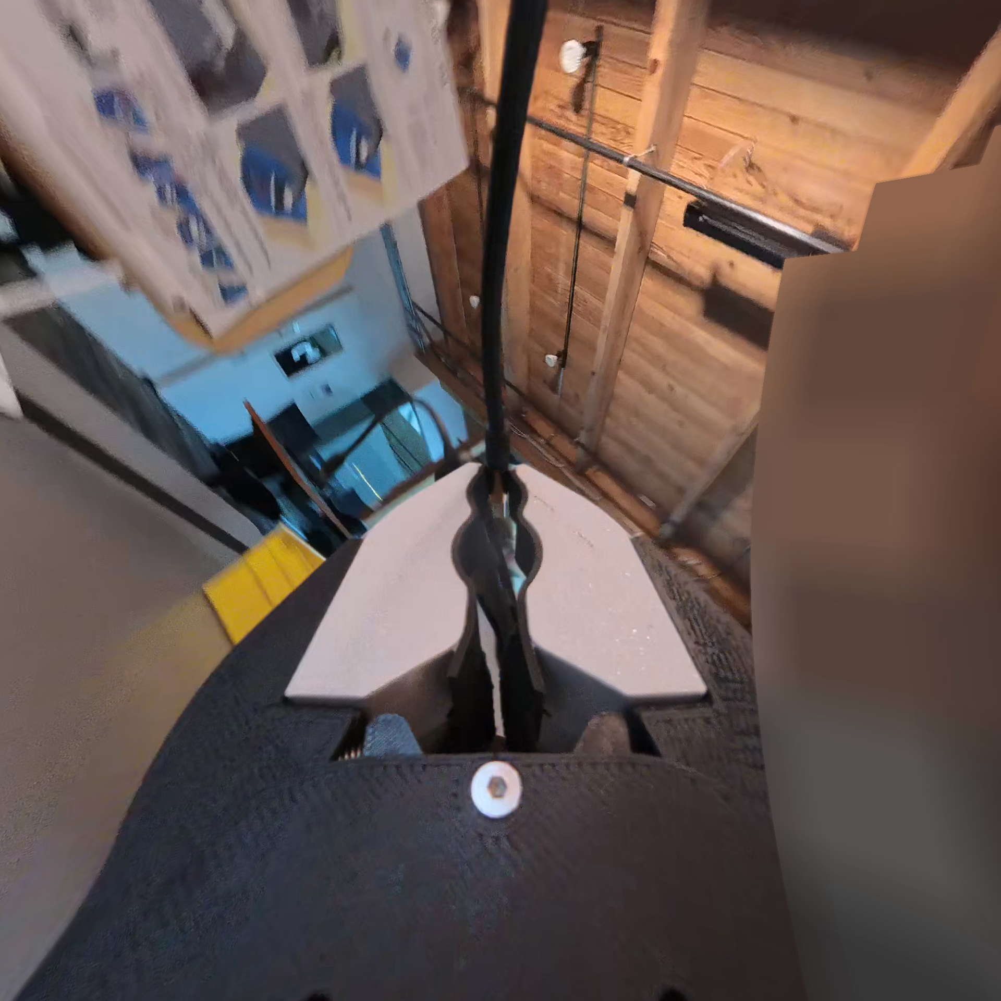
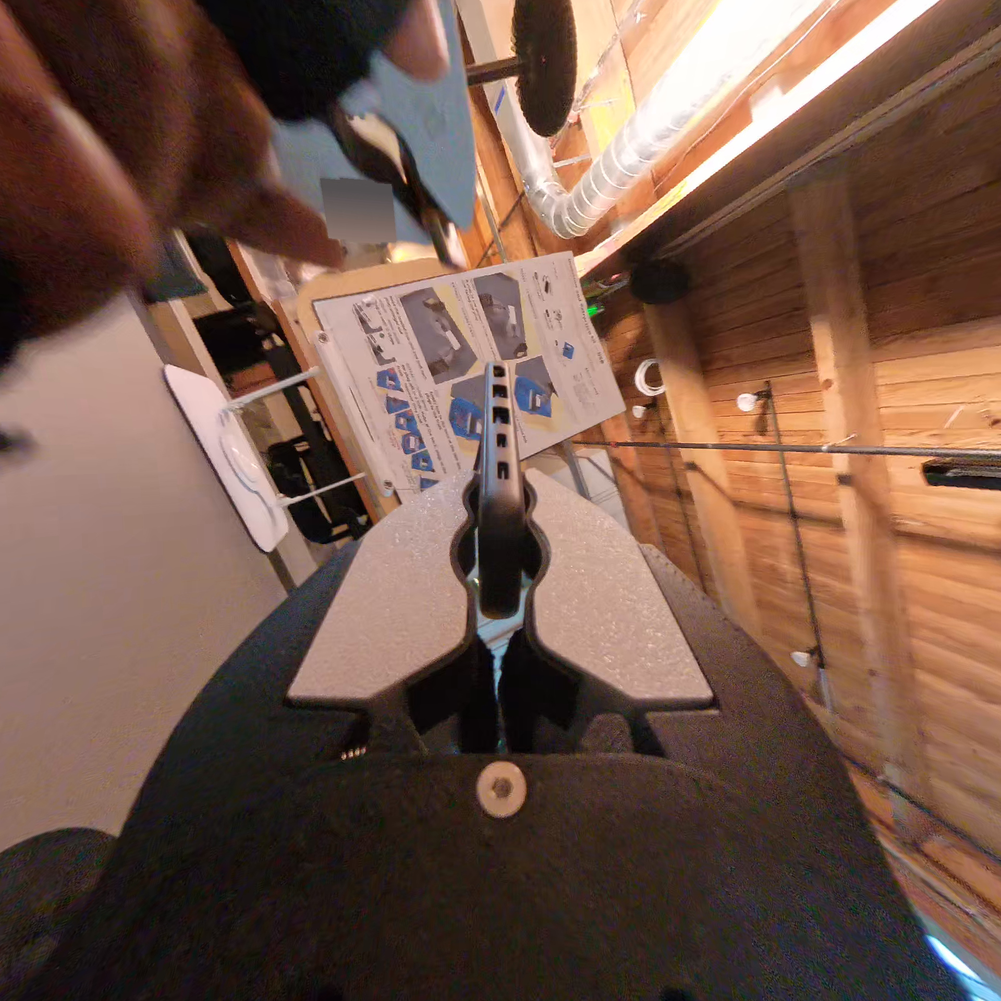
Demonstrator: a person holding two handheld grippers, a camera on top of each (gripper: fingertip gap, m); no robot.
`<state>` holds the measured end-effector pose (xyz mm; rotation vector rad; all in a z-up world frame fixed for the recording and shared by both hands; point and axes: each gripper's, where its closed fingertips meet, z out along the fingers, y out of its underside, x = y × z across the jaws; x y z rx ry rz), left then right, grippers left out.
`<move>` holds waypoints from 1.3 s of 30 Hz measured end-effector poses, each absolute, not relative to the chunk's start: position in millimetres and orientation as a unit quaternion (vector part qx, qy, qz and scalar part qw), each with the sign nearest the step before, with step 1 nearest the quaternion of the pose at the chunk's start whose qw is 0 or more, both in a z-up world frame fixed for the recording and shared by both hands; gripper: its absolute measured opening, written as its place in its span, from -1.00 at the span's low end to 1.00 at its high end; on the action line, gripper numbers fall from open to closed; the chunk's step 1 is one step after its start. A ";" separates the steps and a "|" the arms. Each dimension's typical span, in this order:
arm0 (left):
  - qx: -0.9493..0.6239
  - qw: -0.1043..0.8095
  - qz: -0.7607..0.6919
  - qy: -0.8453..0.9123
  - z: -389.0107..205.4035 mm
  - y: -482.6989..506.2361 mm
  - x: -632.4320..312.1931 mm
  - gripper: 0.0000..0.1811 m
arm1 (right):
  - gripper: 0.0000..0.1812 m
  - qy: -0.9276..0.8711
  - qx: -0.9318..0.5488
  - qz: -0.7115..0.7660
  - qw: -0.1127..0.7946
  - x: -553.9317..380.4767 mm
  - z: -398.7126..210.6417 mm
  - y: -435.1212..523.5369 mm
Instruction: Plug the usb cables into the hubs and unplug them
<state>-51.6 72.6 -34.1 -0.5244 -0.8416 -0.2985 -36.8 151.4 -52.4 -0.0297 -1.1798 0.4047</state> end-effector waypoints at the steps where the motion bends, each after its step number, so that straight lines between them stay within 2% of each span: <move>1: -0.238 0.855 -0.191 -0.419 -38.3 82.9 -53.3 -0.92 | -0.87 -0.549 -0.011 0.178 0.817 -39.6 -53.0 149.7; 4: -0.212 0.815 -0.285 -0.458 -51.4 106.0 -59.2 -0.92 | -0.87 -0.554 -0.012 0.165 0.816 -47.8 -57.6 146.4; 6: -0.215 0.808 -0.292 -0.464 -55.1 112.3 -59.2 -0.91 | -0.87 -0.560 -0.016 0.166 0.811 -51.3 -60.9 146.3; 27: -0.268 0.844 -0.108 -0.453 -63.7 96.4 -72.3 -0.89 | -0.87 -0.577 0.014 0.182 0.796 -43.9 -80.4 120.1; 39: -0.313 0.804 -0.108 -0.494 -83.0 103.8 -75.6 -0.93 | -0.87 -0.568 0.118 0.158 0.799 -32.7 -90.5 108.8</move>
